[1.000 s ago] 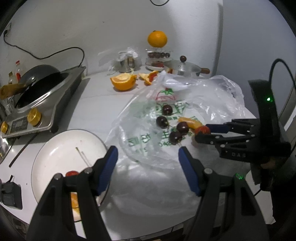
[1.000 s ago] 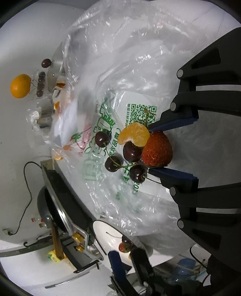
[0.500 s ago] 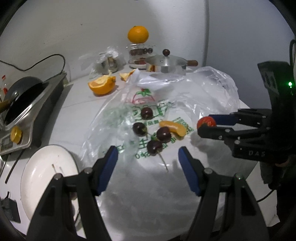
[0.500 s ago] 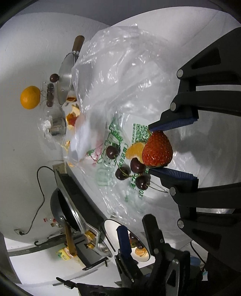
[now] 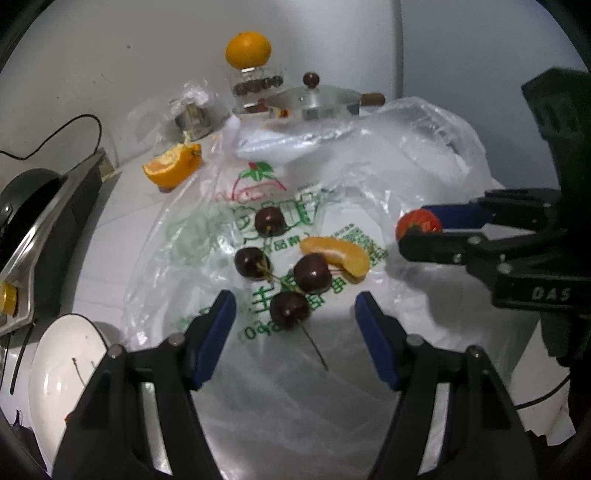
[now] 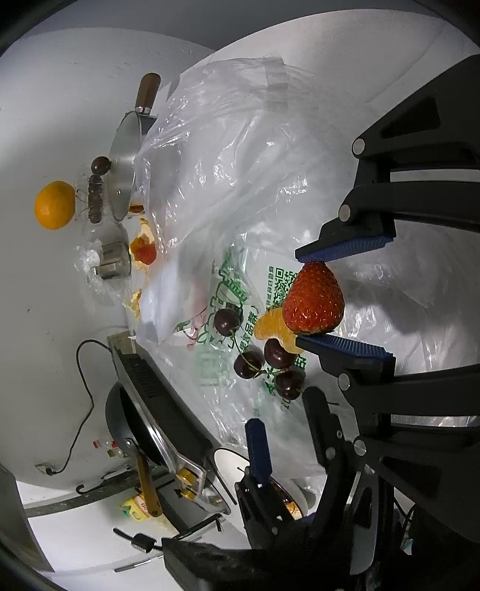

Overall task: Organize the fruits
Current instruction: 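Grasp a dark cherry with the left gripper while the right gripper holds the strawberry, then carry the cherry and strawberry over the white plate with both grippers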

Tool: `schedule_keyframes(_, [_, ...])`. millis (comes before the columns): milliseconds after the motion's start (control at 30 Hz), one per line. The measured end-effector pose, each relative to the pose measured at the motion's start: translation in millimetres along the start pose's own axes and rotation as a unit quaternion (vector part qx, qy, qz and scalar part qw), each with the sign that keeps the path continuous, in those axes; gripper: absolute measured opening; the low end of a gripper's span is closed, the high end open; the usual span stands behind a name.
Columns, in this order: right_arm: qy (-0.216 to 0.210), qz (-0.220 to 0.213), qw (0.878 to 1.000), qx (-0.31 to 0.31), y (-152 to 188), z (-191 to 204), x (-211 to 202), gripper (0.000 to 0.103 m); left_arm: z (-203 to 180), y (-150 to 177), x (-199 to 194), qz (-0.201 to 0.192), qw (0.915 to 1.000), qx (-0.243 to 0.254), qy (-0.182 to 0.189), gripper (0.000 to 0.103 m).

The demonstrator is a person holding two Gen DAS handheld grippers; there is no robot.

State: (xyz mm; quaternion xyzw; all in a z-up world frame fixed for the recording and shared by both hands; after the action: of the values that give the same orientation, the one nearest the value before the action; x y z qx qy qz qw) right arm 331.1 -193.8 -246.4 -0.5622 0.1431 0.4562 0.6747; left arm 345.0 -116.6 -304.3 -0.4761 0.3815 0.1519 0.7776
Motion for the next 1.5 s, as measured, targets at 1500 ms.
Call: schedule_keyframes(1500, [0.000, -0.016, 0.999, -0.034, -4, 46, -19, 0.042, 12, 13, -40, -0.027, 0.9991, -0.024, 0.022, 0.029])
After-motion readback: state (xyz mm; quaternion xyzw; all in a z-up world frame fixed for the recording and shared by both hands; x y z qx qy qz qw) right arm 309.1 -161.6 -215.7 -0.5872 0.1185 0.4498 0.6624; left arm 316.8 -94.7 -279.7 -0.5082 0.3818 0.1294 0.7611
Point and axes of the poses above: each gripper's, at about its wrist camera, not at the fingertips, and x roughly the way its jaws point, z to its left, y to its underside, the point moved 10 cm from there along x, roughly the way its jaws point, and after that the axes turned 14 degrees about x, right-handed, at the moved point
